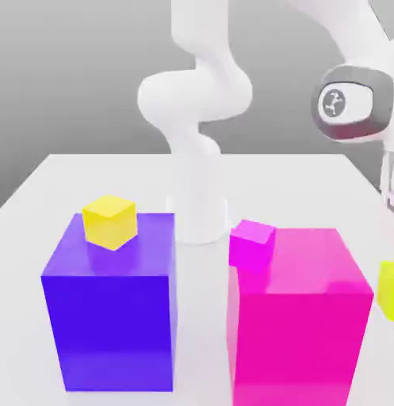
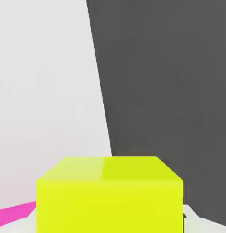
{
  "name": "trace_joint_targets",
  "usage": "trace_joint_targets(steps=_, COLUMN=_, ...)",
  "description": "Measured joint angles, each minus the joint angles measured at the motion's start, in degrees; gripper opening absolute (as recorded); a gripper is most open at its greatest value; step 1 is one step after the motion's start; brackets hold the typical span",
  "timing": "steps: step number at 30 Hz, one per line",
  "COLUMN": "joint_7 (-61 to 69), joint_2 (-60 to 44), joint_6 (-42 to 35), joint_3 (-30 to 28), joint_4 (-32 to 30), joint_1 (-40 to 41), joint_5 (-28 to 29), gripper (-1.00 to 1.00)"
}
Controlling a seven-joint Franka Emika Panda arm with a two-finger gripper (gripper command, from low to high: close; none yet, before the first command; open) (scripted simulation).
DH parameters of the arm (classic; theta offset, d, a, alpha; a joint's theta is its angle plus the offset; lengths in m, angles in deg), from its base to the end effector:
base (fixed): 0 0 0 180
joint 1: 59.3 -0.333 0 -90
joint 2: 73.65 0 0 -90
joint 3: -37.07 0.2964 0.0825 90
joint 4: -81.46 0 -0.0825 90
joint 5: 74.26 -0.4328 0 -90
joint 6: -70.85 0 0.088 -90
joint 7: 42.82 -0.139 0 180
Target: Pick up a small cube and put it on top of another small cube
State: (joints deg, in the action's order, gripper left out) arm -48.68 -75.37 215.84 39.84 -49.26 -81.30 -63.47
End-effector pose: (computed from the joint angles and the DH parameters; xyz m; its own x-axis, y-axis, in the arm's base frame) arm 0.5296 0.2429 0.2792 0.8628 0.4553 0.2197 0.4406 -0.8903 0.1149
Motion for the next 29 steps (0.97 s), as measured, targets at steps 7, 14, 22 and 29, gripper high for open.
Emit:
trace_joint_targets(steps=7, joint_7=-11.69, joint_2=6.71, joint_6=-9.46, joint_3=-2.14, joint_4=-1.01, joint_1=4.27, joint_5=-7.16, gripper=-1.00)
trace_joint_targets(steps=14, joint_7=-26.73, joint_2=13.71, joint_6=-19.04, joint_3=-3.28, joint_4=-2.38, joint_1=7.35, joint_5=-10.30, gripper=-1.00)
trace_joint_targets(steps=22, joint_7=-45.33, joint_2=20.80, joint_6=-28.49, joint_3=-2.89, joint_4=-4.46, joint_1=12.07, joint_5=-11.15, gripper=-1.00)
trace_joint_targets(steps=29, joint_7=-46.78, joint_2=18.34, joint_6=-21.22, joint_3=-2.71, joint_4=-9.63, joint_1=12.56, joint_5=-11.21, gripper=1.00)
